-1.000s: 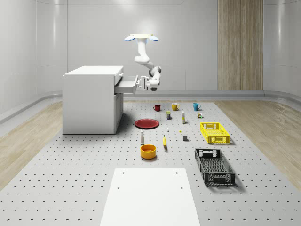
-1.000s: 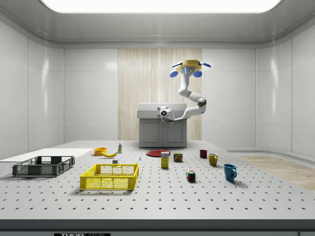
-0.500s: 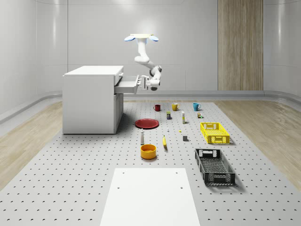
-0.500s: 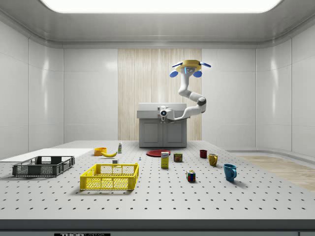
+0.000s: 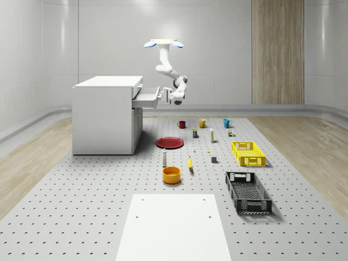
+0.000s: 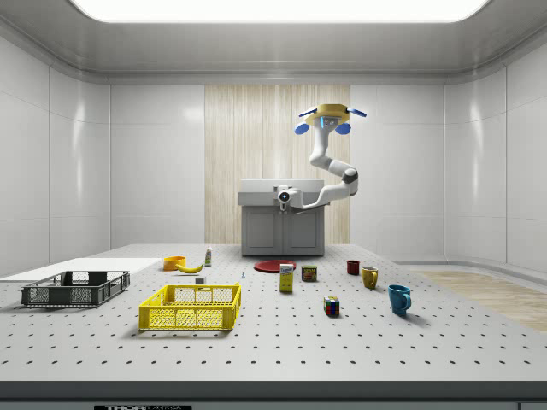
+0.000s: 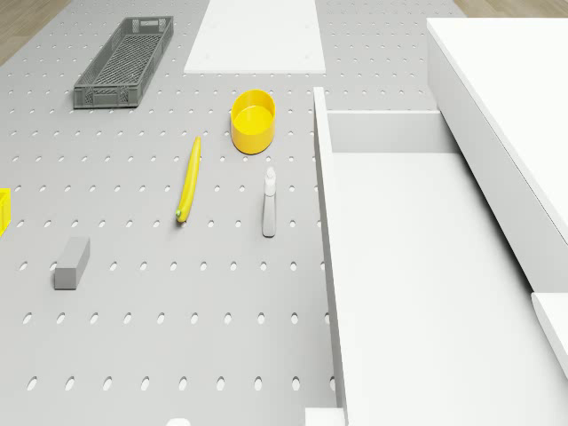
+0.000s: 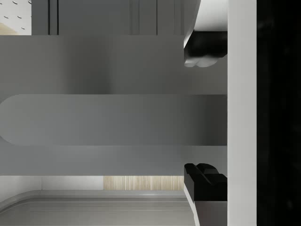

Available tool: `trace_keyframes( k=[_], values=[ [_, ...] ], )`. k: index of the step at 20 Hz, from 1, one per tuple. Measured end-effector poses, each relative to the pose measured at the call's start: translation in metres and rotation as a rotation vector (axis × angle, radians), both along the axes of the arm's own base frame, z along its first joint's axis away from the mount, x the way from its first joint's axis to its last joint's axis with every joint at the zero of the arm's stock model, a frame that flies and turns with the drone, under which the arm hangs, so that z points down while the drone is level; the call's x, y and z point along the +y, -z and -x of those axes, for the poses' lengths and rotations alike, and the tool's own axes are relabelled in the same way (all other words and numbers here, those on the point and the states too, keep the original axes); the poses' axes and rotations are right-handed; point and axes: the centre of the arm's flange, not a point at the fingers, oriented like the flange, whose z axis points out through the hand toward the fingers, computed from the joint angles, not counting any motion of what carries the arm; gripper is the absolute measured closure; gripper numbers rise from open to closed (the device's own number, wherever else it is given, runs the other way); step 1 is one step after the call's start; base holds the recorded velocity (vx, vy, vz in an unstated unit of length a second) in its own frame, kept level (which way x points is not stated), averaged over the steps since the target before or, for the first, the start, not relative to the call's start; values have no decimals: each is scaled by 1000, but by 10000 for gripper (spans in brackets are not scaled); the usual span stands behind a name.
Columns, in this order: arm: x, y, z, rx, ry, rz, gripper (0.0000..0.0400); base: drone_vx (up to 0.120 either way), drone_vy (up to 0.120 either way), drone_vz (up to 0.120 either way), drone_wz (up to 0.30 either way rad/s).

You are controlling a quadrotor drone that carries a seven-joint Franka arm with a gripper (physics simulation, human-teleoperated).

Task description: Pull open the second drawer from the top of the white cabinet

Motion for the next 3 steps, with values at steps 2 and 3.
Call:
trace_keyframes(
  k=[2, 3],
  values=[
    [0, 0, 0, 0, 0, -1, 99, 0, 0, 0, 0],
    [0, 0, 0, 0, 0, -1, 99, 0, 0, 0, 0]
  ],
)
